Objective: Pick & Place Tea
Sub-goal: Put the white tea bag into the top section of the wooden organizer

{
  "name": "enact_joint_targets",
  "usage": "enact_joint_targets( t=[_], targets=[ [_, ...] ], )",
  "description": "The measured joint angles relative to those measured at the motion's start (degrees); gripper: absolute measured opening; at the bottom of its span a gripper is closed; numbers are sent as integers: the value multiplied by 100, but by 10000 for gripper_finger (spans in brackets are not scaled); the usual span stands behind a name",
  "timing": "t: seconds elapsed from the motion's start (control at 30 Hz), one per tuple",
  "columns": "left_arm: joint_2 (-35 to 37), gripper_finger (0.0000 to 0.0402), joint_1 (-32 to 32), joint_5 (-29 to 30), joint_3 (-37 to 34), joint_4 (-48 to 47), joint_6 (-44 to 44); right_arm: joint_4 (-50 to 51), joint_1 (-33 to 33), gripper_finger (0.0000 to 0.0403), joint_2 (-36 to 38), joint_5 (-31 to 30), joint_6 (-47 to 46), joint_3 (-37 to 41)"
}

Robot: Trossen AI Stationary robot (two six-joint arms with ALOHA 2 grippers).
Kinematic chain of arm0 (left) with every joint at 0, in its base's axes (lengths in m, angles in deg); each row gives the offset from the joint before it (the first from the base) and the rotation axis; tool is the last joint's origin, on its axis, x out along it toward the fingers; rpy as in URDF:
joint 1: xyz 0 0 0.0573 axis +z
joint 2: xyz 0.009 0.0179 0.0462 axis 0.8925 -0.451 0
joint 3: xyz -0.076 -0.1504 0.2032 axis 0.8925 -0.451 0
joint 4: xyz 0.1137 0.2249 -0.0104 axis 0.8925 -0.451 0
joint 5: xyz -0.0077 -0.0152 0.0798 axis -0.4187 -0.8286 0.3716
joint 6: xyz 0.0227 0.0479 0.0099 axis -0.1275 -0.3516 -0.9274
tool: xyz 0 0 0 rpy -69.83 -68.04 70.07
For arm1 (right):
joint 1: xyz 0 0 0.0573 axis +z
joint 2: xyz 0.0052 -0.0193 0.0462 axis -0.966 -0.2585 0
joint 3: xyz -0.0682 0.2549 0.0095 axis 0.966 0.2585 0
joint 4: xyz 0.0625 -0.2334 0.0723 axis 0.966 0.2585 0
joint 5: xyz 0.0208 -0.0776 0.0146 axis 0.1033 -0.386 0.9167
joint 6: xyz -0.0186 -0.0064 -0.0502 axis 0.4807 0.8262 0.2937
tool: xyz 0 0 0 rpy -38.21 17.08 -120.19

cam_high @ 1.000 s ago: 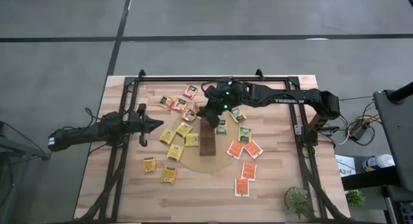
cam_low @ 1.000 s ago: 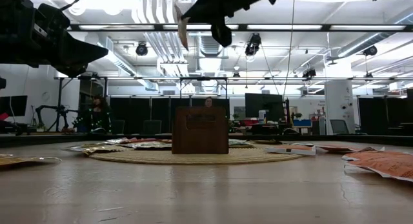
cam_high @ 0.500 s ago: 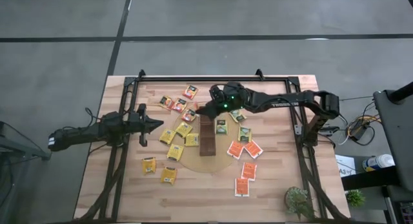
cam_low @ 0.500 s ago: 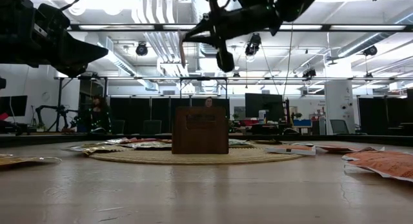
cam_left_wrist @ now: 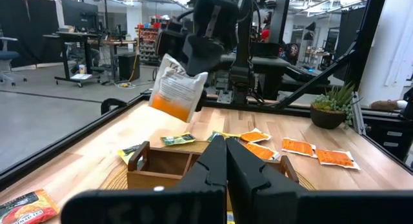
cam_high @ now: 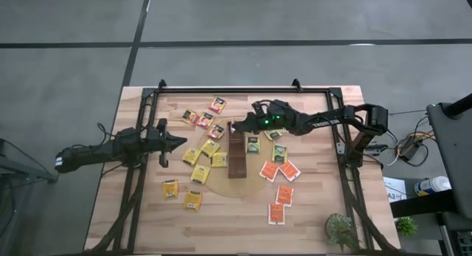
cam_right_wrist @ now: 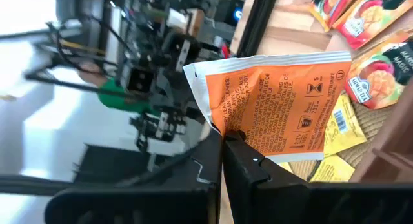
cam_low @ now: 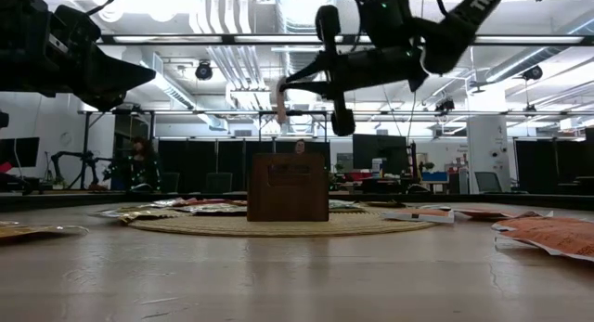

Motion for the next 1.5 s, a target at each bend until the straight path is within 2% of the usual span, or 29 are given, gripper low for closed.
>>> enact_joint_targets(
  t=[0.17,0.67,1.2,1.5],
  targets=[
    [-1,0,-2,1,0,0,0,-623,-88,8,4,45,-316,518],
    [1,0,0,0,0,0,0,-698,-655,8,-7,969,51,1008],
    [1,0,-2,2,0,0,0,-805,-781,8,-104,1188,148,930],
    [-6,0,0,2,0,0,0,-829,-777,8,-400,1255,160,340]
  ],
)
